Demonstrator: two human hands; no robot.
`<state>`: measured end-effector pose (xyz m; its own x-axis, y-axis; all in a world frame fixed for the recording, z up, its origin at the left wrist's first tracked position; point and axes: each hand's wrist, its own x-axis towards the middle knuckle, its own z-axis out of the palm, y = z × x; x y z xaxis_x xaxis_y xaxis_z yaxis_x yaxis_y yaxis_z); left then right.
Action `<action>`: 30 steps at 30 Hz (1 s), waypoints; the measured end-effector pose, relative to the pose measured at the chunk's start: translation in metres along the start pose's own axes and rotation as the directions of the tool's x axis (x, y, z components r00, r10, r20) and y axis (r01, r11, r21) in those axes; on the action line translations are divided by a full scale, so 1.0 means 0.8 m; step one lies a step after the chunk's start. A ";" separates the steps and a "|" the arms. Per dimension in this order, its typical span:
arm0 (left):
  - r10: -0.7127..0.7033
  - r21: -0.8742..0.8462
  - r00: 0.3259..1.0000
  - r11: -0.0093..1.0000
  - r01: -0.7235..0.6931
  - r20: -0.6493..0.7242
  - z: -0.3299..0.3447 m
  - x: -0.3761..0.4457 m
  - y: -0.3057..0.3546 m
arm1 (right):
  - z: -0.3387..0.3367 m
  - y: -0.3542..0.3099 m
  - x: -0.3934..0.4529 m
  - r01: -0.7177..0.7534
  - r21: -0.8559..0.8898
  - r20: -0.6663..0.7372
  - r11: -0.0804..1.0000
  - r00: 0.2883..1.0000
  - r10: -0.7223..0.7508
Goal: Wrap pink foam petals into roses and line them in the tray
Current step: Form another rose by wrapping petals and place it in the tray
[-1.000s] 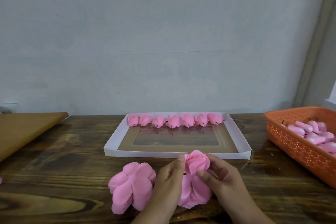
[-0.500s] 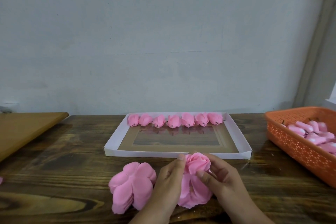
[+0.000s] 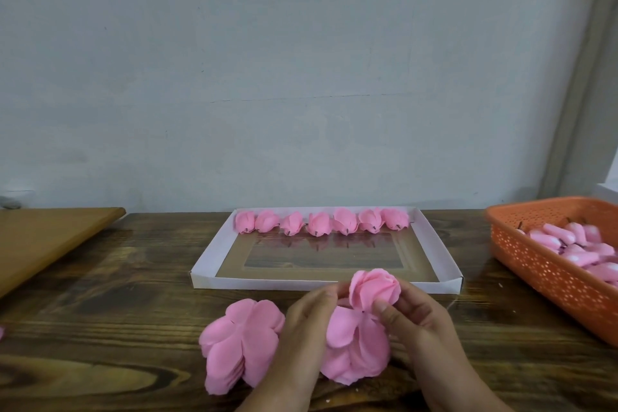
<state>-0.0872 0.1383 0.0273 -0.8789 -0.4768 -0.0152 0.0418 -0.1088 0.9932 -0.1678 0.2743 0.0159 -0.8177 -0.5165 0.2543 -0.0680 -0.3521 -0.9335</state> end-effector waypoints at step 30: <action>0.182 0.022 0.982 0.983 -0.183 0.043 -0.006 -0.006 0.000 | 0.007 -0.014 -0.004 -0.147 0.043 0.208 0.988 0.969 0.135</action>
<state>-0.0808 0.1362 0.0264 -0.8763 -0.4505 0.1706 0.1916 -0.0009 0.9815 -0.1613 0.2759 0.0267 -0.6821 -0.7104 0.1734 0.0772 -0.3058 -0.9490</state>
